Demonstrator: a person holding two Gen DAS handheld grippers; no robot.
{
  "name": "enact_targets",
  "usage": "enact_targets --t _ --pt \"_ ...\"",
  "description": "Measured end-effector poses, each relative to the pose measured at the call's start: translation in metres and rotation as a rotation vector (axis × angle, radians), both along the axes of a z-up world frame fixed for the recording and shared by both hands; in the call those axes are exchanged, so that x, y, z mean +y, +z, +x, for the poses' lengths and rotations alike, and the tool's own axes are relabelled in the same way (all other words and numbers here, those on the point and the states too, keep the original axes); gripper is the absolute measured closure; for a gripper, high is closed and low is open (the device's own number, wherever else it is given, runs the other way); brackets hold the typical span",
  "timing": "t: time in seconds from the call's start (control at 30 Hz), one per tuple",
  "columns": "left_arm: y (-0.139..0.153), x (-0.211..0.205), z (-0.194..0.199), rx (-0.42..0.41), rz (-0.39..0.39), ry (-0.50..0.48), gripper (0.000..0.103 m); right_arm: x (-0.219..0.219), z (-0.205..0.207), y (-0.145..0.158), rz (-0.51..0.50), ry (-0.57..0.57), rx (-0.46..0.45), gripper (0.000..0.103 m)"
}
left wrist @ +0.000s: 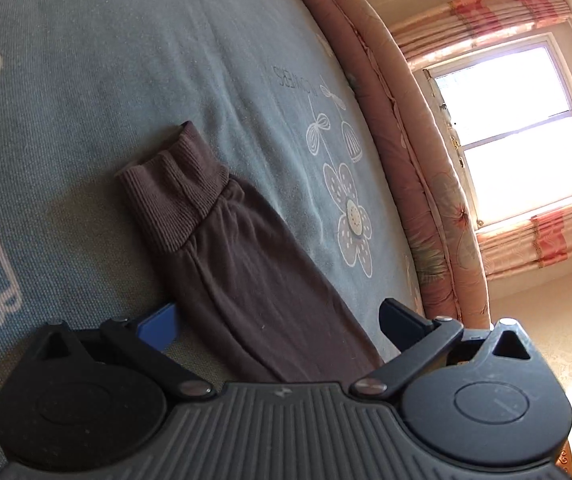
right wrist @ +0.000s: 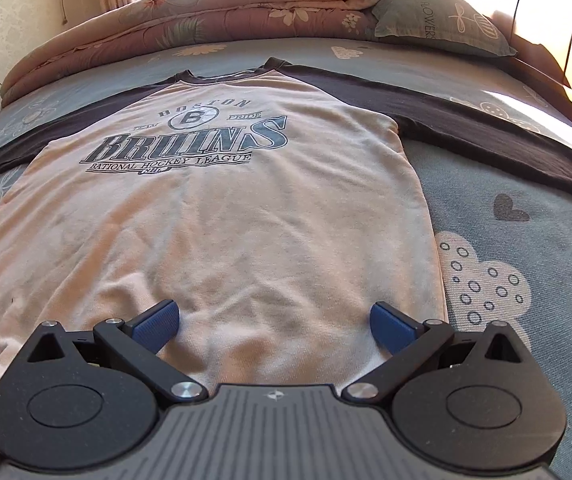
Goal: Fold clothes
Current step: 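Grasp the brown sleeve cuff with the left gripper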
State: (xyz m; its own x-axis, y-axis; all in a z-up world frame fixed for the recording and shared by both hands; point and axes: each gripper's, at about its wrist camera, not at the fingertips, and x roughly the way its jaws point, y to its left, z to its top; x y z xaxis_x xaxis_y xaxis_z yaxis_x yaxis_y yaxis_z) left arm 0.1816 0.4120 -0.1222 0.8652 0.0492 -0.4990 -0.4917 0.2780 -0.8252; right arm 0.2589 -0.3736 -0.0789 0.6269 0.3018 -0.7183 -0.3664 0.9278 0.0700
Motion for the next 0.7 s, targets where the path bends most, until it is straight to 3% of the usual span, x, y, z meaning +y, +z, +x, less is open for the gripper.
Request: enact_targets --t 0.2,0.33,0.47,0.57,0.7 --pt "-0.002 0.012 0.003 -0.053 -0.021 0.09 0.001 0.002 0.0 -0.001 -0.006 -0.005 -0.013 0.0" --pt "-0.011 0.008 -0.007 -0.184 -0.064 0.197 0.001 0.003 0.001 -0.002 -0.009 -0.008 -0.021 0.0" --pt "-0.009 -0.002 0.008 -0.17 -0.055 0.055 0.001 0.003 0.001 -0.003 -0.008 -0.009 -0.025 0.0" --pt "-0.006 -0.005 0.02 -0.148 0.0 0.024 0.001 0.003 0.002 -0.004 -0.01 -0.01 -0.03 0.0" --pt "-0.009 0.003 0.01 -0.19 0.005 0.195 0.001 0.002 0.002 -0.004 -0.009 -0.009 -0.031 0.0"
